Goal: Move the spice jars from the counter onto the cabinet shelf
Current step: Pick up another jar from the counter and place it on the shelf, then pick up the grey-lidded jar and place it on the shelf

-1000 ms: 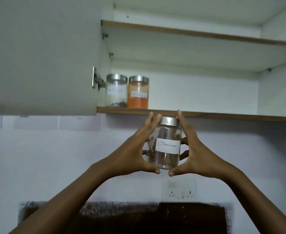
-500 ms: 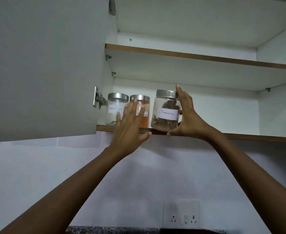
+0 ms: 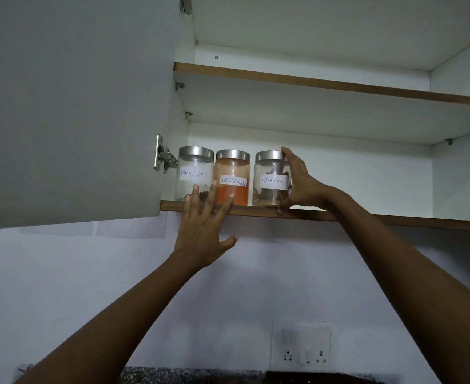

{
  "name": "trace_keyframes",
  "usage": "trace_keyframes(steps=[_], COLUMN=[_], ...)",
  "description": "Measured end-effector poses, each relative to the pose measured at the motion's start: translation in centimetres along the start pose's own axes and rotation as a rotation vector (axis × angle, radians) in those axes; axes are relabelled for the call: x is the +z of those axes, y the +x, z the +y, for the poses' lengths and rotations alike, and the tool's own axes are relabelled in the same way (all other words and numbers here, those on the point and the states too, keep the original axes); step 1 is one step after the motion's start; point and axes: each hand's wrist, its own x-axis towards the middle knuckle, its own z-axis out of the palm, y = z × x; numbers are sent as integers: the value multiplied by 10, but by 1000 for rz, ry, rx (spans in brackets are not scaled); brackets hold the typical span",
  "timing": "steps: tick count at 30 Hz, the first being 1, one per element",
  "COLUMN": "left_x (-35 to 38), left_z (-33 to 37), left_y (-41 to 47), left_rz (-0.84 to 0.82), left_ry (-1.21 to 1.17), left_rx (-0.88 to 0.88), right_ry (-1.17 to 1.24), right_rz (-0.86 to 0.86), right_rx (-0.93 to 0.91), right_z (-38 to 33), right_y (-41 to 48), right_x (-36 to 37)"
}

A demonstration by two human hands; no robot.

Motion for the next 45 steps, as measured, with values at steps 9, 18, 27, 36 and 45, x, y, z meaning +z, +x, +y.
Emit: trace_keyframes(steps=[9,18,27,36,45], left_x=[-2,-12,-66,-61,-41], left_z=[1,13,96,190,280], left_y=[0,-2,-48,-153,-278], left_rz=[-24,-123,149,6,-384], left_ry=[-21,-74,-572,-892,-1132], left_rx=[-1,-49,87,218,281], right_ry=[195,118,0,-49,80], right_rz=[86,121,173,126,-60], right_rx=[16,83,-49,211,534], right_z=[2,8,-14,-1,30], right_y=[18,-15,-151,-317,-469], right_x=[19,35,42,48,55])
